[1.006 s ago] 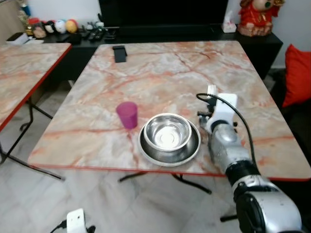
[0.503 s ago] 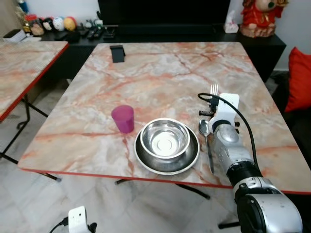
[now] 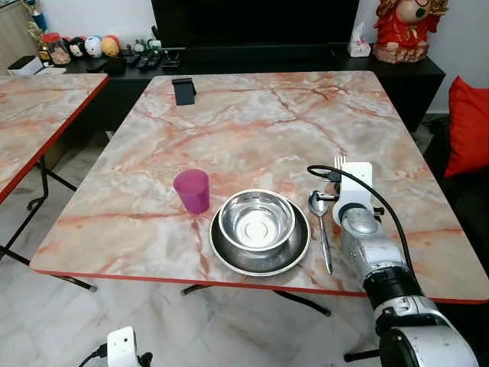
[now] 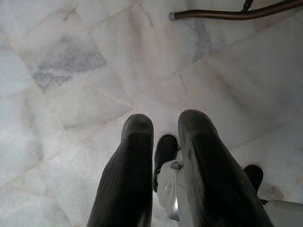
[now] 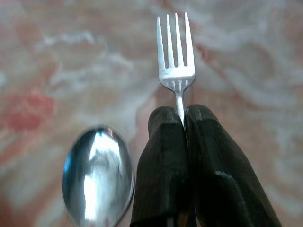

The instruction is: Setting the table

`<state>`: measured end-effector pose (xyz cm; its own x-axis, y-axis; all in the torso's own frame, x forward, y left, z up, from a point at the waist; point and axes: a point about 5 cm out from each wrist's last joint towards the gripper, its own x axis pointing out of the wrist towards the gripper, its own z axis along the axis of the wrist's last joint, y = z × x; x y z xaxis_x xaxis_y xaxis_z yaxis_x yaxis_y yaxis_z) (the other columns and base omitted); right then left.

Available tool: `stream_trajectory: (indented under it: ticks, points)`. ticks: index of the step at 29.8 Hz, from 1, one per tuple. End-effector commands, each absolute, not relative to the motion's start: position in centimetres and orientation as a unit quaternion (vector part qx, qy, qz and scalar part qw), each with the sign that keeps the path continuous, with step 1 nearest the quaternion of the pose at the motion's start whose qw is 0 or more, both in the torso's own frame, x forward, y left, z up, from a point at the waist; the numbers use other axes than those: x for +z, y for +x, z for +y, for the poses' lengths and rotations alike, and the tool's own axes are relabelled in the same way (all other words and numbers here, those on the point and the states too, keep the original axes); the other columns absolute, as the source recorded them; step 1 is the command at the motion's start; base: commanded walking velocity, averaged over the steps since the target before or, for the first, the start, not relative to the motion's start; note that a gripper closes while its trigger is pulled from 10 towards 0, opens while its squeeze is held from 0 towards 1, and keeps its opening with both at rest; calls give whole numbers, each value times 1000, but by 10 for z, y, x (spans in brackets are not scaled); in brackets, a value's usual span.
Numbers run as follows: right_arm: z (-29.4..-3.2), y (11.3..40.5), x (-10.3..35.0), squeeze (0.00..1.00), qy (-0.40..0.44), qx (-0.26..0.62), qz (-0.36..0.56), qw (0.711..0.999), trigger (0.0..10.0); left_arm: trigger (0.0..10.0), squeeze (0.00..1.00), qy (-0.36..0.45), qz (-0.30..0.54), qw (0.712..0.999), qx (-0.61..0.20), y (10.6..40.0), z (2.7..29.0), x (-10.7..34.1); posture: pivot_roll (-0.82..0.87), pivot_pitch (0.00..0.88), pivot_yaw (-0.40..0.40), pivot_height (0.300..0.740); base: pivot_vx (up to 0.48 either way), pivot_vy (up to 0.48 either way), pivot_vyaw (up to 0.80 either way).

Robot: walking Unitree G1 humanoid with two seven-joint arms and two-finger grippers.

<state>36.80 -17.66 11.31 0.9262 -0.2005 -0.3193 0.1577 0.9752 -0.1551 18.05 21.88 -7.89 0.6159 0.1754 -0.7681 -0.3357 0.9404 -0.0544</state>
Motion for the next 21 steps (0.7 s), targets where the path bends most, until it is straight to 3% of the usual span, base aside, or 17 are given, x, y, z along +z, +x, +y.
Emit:
stream_trajectory:
  ticks: [1,21]
  points:
    - [-174,365,111,0,-69,-92,179,977,10000,10000,0,-98,422,890,145,176,221,-81,2,51,66,740,0,0,0]
    - [-177,348,111,0,-68,-93,209,971,10000,10000,0,-98,422,890,142,176,220,-81,-1,51,59,740,0,0,0]
